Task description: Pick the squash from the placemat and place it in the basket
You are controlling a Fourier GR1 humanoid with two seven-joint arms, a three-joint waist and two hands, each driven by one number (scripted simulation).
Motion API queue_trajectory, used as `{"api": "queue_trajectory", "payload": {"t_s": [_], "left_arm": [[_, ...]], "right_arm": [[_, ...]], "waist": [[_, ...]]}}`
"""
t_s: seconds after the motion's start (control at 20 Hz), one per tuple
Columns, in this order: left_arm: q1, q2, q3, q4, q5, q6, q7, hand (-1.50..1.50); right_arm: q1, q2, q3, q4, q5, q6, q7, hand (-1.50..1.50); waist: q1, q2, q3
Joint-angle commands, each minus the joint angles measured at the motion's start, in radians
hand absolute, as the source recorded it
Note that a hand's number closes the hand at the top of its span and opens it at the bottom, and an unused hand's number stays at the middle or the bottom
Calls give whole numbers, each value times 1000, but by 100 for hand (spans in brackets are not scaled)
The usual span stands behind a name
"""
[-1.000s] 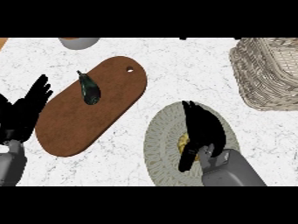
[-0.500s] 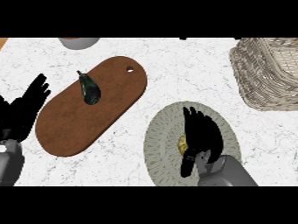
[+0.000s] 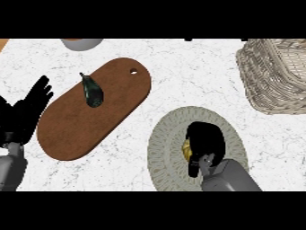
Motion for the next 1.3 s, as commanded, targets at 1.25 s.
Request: {"api": "queue_trajectory", "payload": {"t_s": [1.25], "left_arm": [[38,-19,34,-7,-27,6,3,0]], "right_arm": [[666,-234,100,-918,-270,-360,-844,150]], "waist": [[-47,-4,4]]}}
